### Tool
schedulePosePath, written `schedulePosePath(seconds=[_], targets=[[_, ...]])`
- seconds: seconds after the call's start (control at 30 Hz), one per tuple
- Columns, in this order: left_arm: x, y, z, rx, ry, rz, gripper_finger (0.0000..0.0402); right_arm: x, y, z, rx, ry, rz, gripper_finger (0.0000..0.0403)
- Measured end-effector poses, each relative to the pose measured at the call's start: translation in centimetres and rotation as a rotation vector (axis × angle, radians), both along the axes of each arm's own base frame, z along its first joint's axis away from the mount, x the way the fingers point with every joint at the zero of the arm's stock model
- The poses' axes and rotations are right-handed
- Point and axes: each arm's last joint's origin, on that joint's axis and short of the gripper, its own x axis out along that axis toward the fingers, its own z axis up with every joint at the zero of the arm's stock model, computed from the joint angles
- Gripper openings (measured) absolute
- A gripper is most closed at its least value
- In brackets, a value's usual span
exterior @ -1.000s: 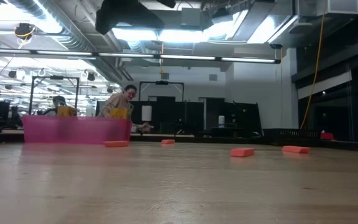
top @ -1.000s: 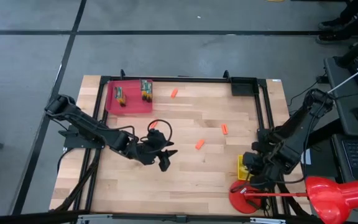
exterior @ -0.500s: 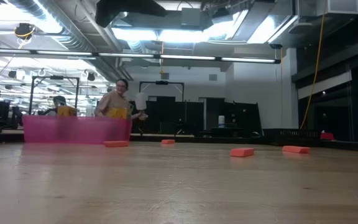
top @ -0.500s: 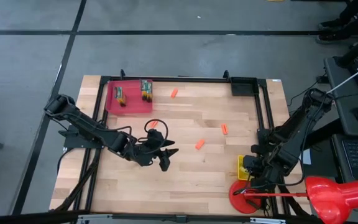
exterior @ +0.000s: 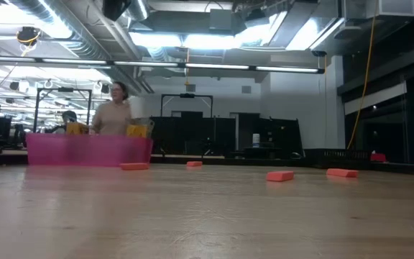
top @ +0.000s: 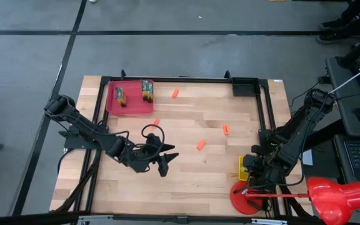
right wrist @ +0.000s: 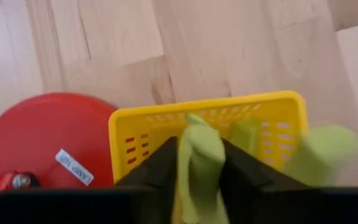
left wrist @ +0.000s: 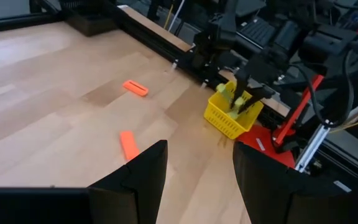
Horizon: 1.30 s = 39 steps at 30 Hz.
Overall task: Pick & Place School Supplies
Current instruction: Put the green hole puncher into the yellow bin, then put the orange eraser into the black bin
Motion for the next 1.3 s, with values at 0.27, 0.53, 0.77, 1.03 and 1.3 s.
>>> schedulePosePath(seconds=[0.27,0.53,0.77,1.03,1.3], targets=[[-0.1,-0.3,0.1,0.002,-0.015,0.006,0.0180,0.2,0.2,0.5,0.032,-0.017,-0.058,0.0226],[-0.3,0.3,0.0,0.086,-0.009,0.110,0.0180,2.0,0.8,7.0,0.064,-0.567,-0.311,0.0237],[-0.1,2.6,-3.7,-0.090,0.276,0.145,0.0175,2.9,0.0,8.8,0.155,-0.889,-0.630,0.0227],[3.8,0.9,-8.1,0.054,0.303,-0.027,0.0163,3.2,0.0,9.1,0.183,-0.944,-0.683,0.0225],[7.4,1.6,-11.3,0.148,0.343,0.007,0.0166,3.7,-0.3,8.4,0.233,-0.730,-0.616,0.0225]])
